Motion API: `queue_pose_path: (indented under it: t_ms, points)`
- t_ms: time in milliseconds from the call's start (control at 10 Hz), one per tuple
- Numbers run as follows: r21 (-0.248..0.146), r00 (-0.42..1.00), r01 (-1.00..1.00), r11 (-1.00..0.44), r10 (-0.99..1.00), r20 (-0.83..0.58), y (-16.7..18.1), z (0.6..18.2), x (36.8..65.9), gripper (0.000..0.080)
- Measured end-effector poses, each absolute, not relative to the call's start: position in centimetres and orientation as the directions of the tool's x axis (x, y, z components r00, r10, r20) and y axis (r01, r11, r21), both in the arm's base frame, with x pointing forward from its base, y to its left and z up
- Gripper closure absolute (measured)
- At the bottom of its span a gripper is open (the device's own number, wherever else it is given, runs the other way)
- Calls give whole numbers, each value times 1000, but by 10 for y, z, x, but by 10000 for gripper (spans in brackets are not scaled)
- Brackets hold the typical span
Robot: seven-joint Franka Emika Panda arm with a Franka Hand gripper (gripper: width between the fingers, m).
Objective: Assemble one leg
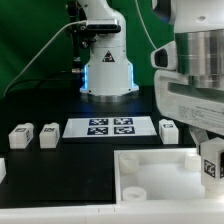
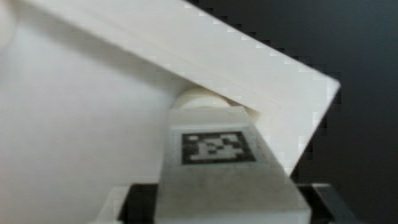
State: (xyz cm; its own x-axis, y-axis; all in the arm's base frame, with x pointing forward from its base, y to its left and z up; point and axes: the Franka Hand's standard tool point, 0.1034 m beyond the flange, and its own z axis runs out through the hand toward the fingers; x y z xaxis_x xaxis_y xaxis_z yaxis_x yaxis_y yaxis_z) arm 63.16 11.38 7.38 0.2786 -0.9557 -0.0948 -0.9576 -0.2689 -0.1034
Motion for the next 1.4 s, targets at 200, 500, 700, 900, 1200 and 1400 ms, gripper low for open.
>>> queue_pose_path:
  t_ms: [200, 500, 700, 900, 1200, 1400]
  points:
    - [-95, 99, -992, -86, -985, -140, 114, 74, 631, 505]
    - [-96, 127, -989, -114, -982, -138, 115, 72, 630, 265]
    - [-110, 259, -963, -246, -958, -125, 120, 72, 628, 186]
    - [-135, 595, -800, -585, -801, -59, 128, 73, 627, 151]
    - [-133, 826, -560, -818, -564, -4, 128, 72, 626, 150]
    - [-97, 949, -310, -946, -314, 35, 122, 74, 630, 150]
